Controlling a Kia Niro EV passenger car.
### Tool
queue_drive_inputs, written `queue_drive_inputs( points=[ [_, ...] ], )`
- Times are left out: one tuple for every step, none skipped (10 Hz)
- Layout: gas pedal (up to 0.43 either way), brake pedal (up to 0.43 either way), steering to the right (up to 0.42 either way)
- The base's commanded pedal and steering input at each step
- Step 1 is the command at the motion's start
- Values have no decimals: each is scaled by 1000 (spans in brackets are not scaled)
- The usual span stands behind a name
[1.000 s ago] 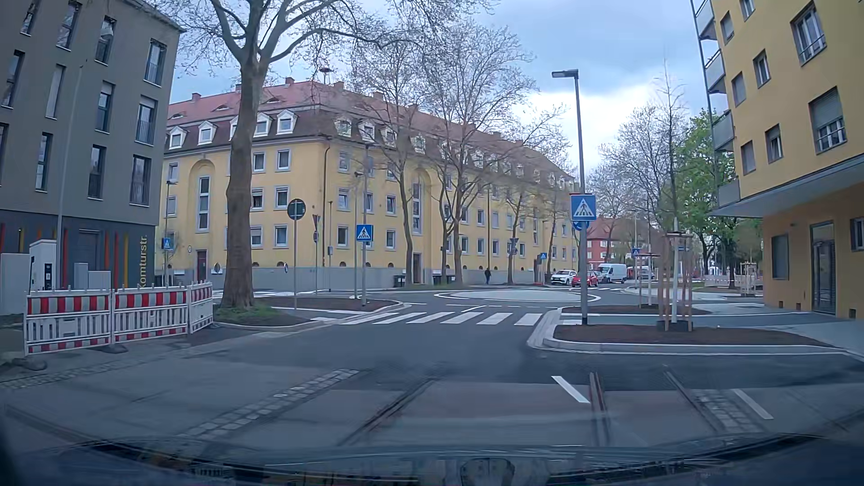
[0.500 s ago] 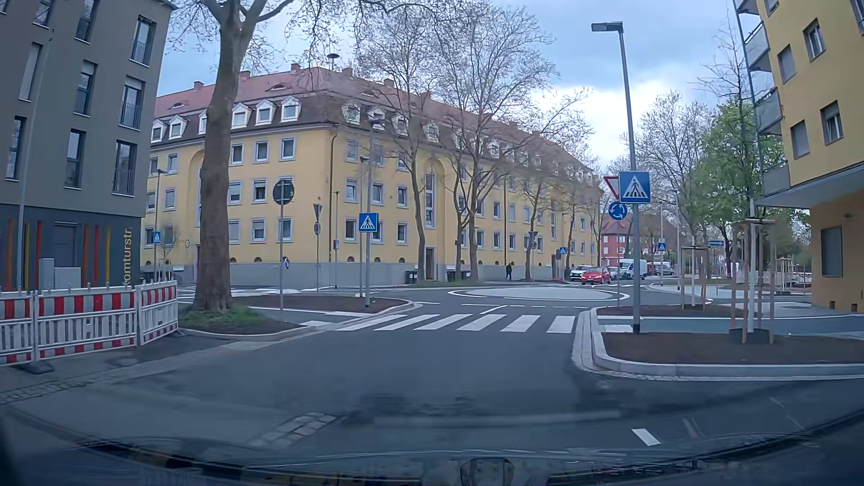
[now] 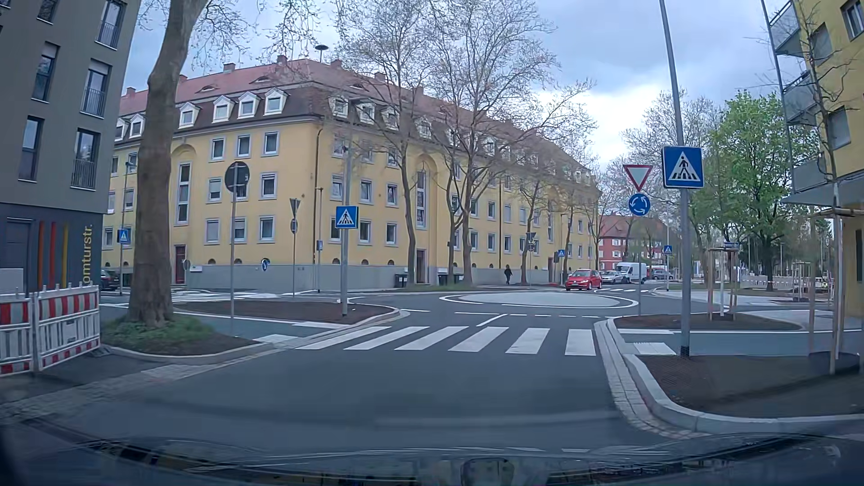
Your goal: Follow the waypoints while adhering to traffic rules and regulations
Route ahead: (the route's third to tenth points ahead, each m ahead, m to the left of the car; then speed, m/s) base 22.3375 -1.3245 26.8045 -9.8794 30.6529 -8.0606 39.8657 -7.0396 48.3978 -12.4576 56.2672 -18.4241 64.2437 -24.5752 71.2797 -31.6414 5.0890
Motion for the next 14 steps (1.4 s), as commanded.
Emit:
queue_drive_inputs(
  points=[
    [0,0,92],
    [0,0,99],
    [0,0,109],
    [0,0,117],
    [0,0,122],
    [0,6,124],
    [0,43,124],
    [0,85,124],
    [0,110,123],
    [0,134,119],
    [0,146,116],
    [0,152,111],
    [0,159,102],
    [0,171,88]
  ],
)
